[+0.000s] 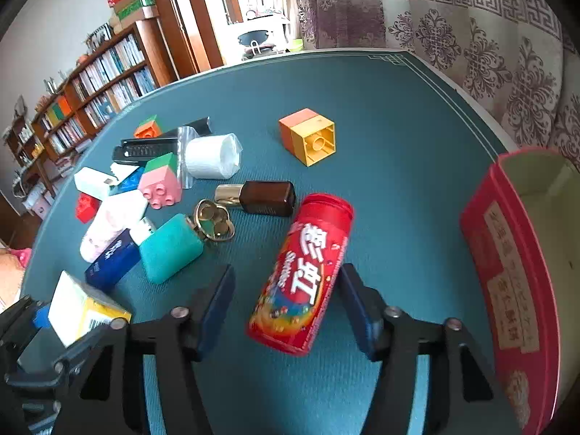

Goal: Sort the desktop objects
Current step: 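Grasp the red Skittles tube with the right gripper while the left gripper grasps the white medicine box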

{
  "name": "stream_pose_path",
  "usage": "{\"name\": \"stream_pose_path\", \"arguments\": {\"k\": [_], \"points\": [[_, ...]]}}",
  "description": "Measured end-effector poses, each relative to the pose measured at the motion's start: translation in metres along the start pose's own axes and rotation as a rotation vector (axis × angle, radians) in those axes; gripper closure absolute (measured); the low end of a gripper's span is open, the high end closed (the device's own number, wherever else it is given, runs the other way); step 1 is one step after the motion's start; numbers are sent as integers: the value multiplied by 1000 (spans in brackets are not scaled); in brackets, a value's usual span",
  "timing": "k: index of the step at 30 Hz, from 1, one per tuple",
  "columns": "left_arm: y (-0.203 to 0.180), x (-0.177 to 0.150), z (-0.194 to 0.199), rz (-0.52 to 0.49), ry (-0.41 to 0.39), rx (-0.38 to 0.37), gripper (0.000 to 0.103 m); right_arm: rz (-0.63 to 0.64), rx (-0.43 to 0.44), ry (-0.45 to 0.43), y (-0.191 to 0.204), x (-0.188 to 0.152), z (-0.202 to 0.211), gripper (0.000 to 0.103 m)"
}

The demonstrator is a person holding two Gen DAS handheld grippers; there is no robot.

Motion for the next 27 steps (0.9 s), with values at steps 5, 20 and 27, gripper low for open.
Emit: {"name": "stream_pose_path", "arguments": {"k": [5,20,27], "points": [[-1,-5,-8,2,23,2,45,45,-43,-18,4,0,-3,56],[-23,13,6,-33,-49,13,46,51,19,-127,3,11,32,68],[-29,18,13,-50,-66,22,46,28,49,-131,-6,5,45,68]]}}
Point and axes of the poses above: each gripper's, at about its wrist camera, not at the fingertips, and z roughly against the way its jaws point, y to its left, x to its top, the point moved 6 cm from there along -z, roughly the way its jaws point, and after that the axes turned 13 degrees about -y, right-handed, at the moved point
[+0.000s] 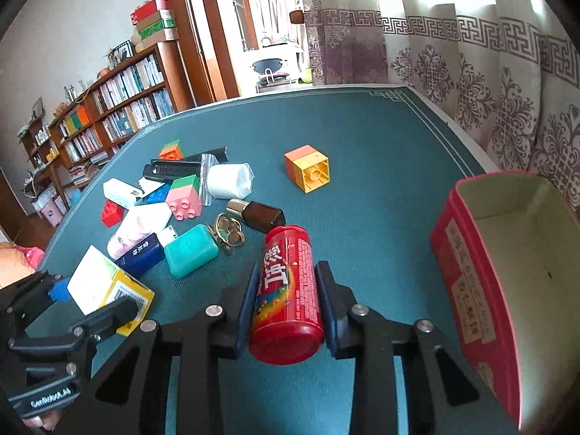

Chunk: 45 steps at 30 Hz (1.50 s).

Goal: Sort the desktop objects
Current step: 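Grasp the red Skittles tube with the right gripper while the left gripper grasps the white medicine box, then carry both items into the red-rimmed box and open both grippers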

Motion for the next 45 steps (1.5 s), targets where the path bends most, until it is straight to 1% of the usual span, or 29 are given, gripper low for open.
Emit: {"name": "stream_pose_path", "arguments": {"k": [5,13,16,19,22,27,30,33,36,45], "points": [[-8,5,4,-17,-15,1,46,-26,23,8,-8,-5,10,68],[-36,23,9,-72,-57,-28,46,-46,6,-108,-29,19,48,68],[-52,30,8,-94,-66,-55,46,-52,-26,-139,-43,25,61,68],[-74,36,6,-122,-76,-89,46,-61,-70,-148,-62,25,71,68],[-97,44,7,-154,-94,-129,46,-79,-128,-155,-86,23,84,68],[-139,59,3,-193,-119,-201,46,-74,-228,-193,-120,21,113,68],[-162,67,0,-204,-128,-240,46,-78,-286,-190,-139,16,124,68],[-181,75,0,-221,-143,-265,46,-100,-314,-176,-155,11,129,68],[-197,81,-3,-232,-154,-283,46,-108,-327,-168,-163,8,131,68],[-226,93,-8,-251,-170,-318,46,-143,-342,-133,-180,-2,128,68]]}}
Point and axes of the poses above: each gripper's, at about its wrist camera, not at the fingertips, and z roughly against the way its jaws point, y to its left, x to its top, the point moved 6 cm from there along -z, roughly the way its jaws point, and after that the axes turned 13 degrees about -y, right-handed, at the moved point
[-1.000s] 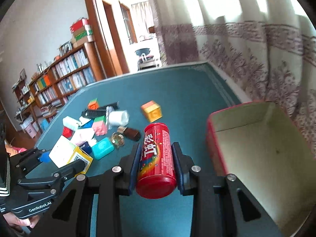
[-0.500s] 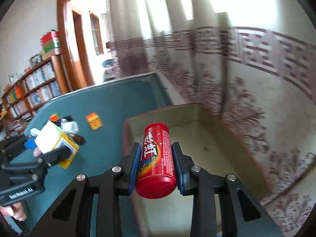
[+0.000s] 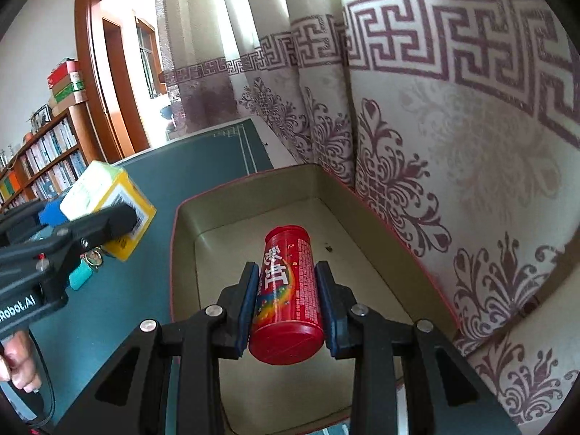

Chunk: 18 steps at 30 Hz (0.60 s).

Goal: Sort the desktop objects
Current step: 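Carry both items into the red-rimmed box and open both grippers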

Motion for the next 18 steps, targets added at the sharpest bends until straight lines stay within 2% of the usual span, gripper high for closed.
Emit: {"name": "stream_pose_path", "arguments": {"k": [8,9,12,14,15,16,18], "points": [[-13,9,-18,-8,7,-24,43,-22,-25,27,-11,-7,-3,67],[-14,8,-20,-9,11,-28,40,-28,-27,32,-12,-8,-5,67],[-17,9,-22,-18,8,-30,22,-37,-32,47,-14,-9,-7,66],[-17,10,-21,-24,-5,-25,20,-37,-46,54,-15,-10,-10,43],[-16,10,-21,-24,-6,-22,20,-43,-49,51,-17,-10,-9,37],[-14,10,-21,-22,-5,-19,20,-53,-50,45,-18,-10,-8,32],[-10,9,-21,-10,-3,-12,20,-58,-52,37,-19,-9,-7,31]]}}
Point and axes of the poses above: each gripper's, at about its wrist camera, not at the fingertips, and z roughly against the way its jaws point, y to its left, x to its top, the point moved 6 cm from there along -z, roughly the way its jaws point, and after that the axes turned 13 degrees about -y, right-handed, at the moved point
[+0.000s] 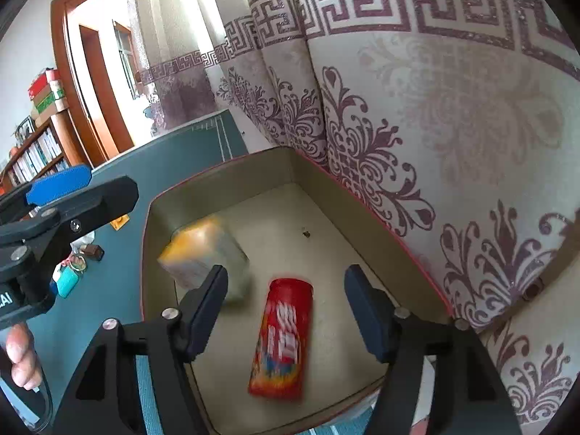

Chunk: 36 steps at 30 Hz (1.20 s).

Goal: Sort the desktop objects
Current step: 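Carry both items into the red-rimmed box and open both grippers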

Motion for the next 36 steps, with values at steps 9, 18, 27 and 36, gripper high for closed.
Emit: {"name": "stream_pose_path", "arguments": {"k": [9,18,27,36], "points": [[21,-7,5,48,18,47,20,-5,7,4,4,0,0,23],[38,-17,16,56,29,104,20,11,-1,19,14,-1,0,19],[57,-26,27,67,29,163,19,30,18,16,31,0,2,19],[83,-39,37,113,46,211,19,46,47,15,54,2,3,19]]}}
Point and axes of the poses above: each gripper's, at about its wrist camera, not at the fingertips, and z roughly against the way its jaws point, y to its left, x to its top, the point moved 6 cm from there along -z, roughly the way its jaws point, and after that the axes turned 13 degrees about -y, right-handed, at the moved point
